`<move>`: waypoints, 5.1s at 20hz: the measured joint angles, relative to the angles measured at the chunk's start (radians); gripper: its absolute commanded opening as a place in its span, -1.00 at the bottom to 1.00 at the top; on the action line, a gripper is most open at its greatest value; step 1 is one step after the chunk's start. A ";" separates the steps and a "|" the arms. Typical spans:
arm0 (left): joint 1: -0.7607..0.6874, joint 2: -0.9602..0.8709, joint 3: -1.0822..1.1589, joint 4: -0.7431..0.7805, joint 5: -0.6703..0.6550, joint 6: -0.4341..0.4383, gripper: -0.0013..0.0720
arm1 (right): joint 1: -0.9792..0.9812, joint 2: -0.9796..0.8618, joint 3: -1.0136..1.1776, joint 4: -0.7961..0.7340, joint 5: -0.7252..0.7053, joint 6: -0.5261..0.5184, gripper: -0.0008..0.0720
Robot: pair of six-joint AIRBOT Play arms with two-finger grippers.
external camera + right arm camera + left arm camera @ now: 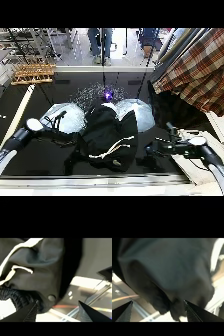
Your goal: Fold the clothes and pants, and hang the long-sleeved shirts on hangers.
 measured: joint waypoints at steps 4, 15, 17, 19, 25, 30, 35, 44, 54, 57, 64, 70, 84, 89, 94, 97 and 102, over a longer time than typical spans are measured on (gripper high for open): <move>-0.003 -0.127 -0.006 -0.074 0.066 0.018 0.24 | 0.157 -0.195 0.093 0.044 -0.070 -0.019 0.08; 0.016 -0.299 0.569 -0.277 0.024 0.129 -0.95 | 0.286 -0.098 0.418 -0.011 -0.062 0.023 -0.91; 0.038 -0.319 0.802 -0.254 0.015 0.084 -0.94 | 0.311 0.027 0.449 -0.029 -0.046 0.071 -0.60; 0.049 -0.349 1.000 -0.198 0.008 0.027 -0.41 | 0.373 0.123 0.466 -0.028 -0.035 0.115 0.23; 0.115 -0.393 1.094 0.013 -0.077 -0.057 0.29 | 0.526 0.206 0.467 -0.285 -0.070 0.313 0.26; 0.228 -0.355 0.876 0.183 -0.314 -0.081 0.16 | 0.304 0.225 0.271 -0.417 -0.075 0.391 0.61; 0.237 -0.150 0.380 0.077 -0.257 0.026 0.63 | 0.105 0.117 0.124 -0.228 -0.188 0.267 0.63; -0.049 -0.027 -0.055 0.000 0.022 0.237 0.65 | 0.053 -0.315 0.389 -0.150 -0.132 0.080 0.67; -0.180 -0.107 -0.079 -0.084 0.238 0.312 -0.95 | 0.143 -0.479 0.492 -0.127 -0.121 -0.083 -0.92; -0.165 -0.088 -0.054 -0.113 0.208 0.314 -0.95 | 0.148 -0.443 0.537 -0.138 -0.069 -0.085 -0.92; 0.098 0.142 0.230 -0.195 -0.095 0.298 -0.95 | 0.079 -0.109 0.780 -0.204 0.125 -0.013 -0.92; 0.381 0.230 0.603 -0.554 -0.272 0.269 -0.95 | 0.062 0.113 1.096 -0.240 0.188 0.059 -0.92; 0.506 0.134 0.882 -0.687 -0.327 0.171 -0.94 | 0.099 0.132 1.333 -0.280 0.120 0.103 -0.92; 0.338 -0.096 0.760 -0.302 -0.166 0.140 -0.85 | 0.232 -0.208 1.120 -0.293 -0.065 0.131 -0.91; 0.292 -0.362 0.732 -0.292 0.201 0.145 0.54 | 0.245 -0.574 1.206 -0.233 -0.359 0.255 0.57; 0.317 -0.421 0.732 -0.262 0.220 0.163 0.31 | 0.209 -0.650 1.256 -0.253 -0.215 0.280 0.57; 0.377 -0.442 0.732 0.002 -0.011 0.043 0.31 | 0.188 -0.663 1.129 -0.294 0.143 0.276 0.63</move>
